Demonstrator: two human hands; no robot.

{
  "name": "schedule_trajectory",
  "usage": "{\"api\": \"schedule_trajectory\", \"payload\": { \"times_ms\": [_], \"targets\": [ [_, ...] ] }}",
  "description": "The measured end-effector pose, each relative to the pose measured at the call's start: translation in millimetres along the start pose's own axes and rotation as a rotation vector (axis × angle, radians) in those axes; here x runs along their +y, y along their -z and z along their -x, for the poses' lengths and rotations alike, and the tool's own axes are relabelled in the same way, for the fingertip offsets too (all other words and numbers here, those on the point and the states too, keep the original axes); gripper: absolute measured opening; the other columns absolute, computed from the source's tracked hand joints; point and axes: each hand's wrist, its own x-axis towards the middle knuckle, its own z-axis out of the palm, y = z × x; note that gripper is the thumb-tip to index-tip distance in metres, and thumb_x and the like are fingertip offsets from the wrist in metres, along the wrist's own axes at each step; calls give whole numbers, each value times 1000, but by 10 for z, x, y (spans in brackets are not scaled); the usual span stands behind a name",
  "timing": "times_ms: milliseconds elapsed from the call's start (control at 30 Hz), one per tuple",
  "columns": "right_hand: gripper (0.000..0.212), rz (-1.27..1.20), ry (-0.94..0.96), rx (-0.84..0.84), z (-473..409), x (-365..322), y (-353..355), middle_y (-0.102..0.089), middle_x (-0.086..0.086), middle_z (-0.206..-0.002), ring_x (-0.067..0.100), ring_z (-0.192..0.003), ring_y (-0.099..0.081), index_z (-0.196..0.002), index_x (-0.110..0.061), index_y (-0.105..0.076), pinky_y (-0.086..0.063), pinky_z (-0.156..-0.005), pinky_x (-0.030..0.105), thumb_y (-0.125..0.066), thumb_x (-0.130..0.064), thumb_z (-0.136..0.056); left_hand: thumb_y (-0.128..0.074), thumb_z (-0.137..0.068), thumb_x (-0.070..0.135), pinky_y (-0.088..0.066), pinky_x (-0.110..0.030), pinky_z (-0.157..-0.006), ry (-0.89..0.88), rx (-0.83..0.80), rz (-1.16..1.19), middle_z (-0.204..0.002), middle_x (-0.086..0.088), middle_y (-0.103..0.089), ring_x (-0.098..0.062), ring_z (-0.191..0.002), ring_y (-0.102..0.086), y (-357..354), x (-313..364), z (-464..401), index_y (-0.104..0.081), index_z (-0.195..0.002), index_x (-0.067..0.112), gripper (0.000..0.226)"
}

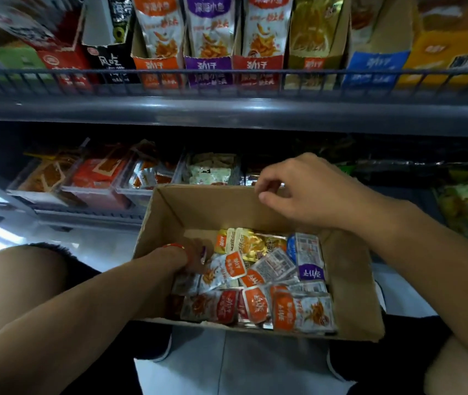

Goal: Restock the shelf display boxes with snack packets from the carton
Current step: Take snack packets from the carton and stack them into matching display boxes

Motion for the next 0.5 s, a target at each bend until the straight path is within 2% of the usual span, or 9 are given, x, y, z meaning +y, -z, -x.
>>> {"api": "schedule_trajectory", "payload": {
  "times_ms": [67,167,267,333,433,500],
  "targets": [
    [17,-44,-9,-11,13,48,24,-71,-14,-100,2,-88,-65,-110,-30,-72,-58,-80,32,-63,-36,-98,-72,-73,53,-56,-35,-87,1,8,35,-120,-6,-67,-26,-106,-66,-43,40,21,-61,-121,21,58],
    [15,-64,-22,-13,25,89,36,-71,-13,-99,3,-90,-65,-108,-29,-73,-58,-82,35,-64,-35,-97,-75,-82,37,-51,-35,-93,17,32,107,-130,-9,-61,-29,-115,-61,12,189,194,-53,-133,16,59],
    [13,-81,-30,-32,20,97,31,-70,-13,-96,3,-90,-65,-105,-28,-73,-58,-83,36,-64,-32,-97,-80,-81,34,-47,-36,-99,-5,12,133,-138,-11,-54,-31,-124,-55,24,315,271,-40,-145,13,78],
    [11,-90,-34,-45,13,99,5,-69,-14,-95,2,-89,-64,-104,-29,-73,-58,-83,36,-64,-31,-97,-81,-80,34,-45,-36,-101,-5,-23,145,-141,-12,-52,-30,-127,-53,27,364,321,-37,-147,12,83],
    [11,-100,-40,-58,11,107,-27,-69,-14,-94,3,-88,-65,-103,-28,-73,-58,-84,37,-64,-31,-97,-78,-84,33,-42,-32,-102,-52,-54,150,-144,-11,-50,-28,-131,-51,179,450,459,-38,-145,13,76],
    [11,-100,-43,-76,11,122,-41,-69,-13,-95,3,-89,-65,-103,-29,-73,-58,-85,38,-64,-31,-97,-73,-88,26,-44,-30,-101,-83,-46,191,-140,-10,-55,-27,-127,-54,400,501,567,-48,-139,13,59]
  ]
}}
